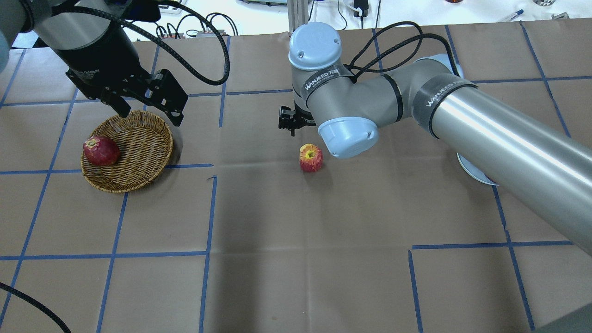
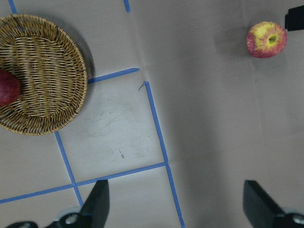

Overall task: Transfer apple from basket to plate
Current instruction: 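Reach the right gripper down over the striped apple and grasp it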

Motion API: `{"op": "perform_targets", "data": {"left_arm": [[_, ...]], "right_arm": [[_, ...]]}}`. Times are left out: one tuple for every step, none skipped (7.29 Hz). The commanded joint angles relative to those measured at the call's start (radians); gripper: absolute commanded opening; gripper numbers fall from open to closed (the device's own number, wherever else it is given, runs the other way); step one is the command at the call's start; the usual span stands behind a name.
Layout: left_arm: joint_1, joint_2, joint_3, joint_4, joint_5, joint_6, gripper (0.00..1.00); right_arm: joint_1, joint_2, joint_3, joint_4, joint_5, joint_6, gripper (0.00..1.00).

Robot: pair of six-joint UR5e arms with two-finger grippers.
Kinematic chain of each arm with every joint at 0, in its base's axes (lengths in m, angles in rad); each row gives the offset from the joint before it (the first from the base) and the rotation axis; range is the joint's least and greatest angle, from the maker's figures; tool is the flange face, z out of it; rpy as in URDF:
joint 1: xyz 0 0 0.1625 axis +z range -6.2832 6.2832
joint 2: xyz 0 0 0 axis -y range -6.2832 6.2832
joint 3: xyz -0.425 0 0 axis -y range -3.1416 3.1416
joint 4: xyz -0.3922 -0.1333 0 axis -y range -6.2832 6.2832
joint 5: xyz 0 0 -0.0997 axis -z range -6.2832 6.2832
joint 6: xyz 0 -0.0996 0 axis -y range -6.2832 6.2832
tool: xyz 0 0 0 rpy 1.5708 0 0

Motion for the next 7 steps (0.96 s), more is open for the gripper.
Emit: {"op": "perform_targets", "data": {"left_arm": [[-0.001, 0.002, -0.007, 0.000, -0.001, 0.000, 0.99], [-0.001, 0.001, -0.009, 0.002, -0.001, -0.002, 0.99], [-0.001, 0.002, -0.009, 0.002, -0.001, -0.002, 0.99], [-0.001, 0.001, -0.009, 0.004, -0.002, -0.002, 0.99], [-0.001, 0.001, -0.009, 0.004, -0.002, -0.002, 0.99], [-0.001, 0.001, -0.009, 0.005, -0.002, -0.002, 0.99], [-0.001, 0.001, -0.009, 0.005, -0.002, -0.002, 0.99]], "right_arm": [[0.008, 0.039, 0.045, -0.071, 0.000, -0.010, 1.00], [0.005, 0.061, 0.085, -0.167, 0.000, -0.018, 1.00], [0.005, 0.091, 0.102, -0.209, 0.000, -0.013, 1.00], [0.007, 0.111, 0.099, -0.209, 0.002, -0.003, 1.00], [0.007, 0.119, 0.103, -0.209, 0.005, -0.001, 1.00], [0.007, 0.125, 0.102, -0.211, 0.002, 0.001, 1.00], [0.007, 0.133, 0.103, -0.244, -0.001, -0.002, 0.99]]}}
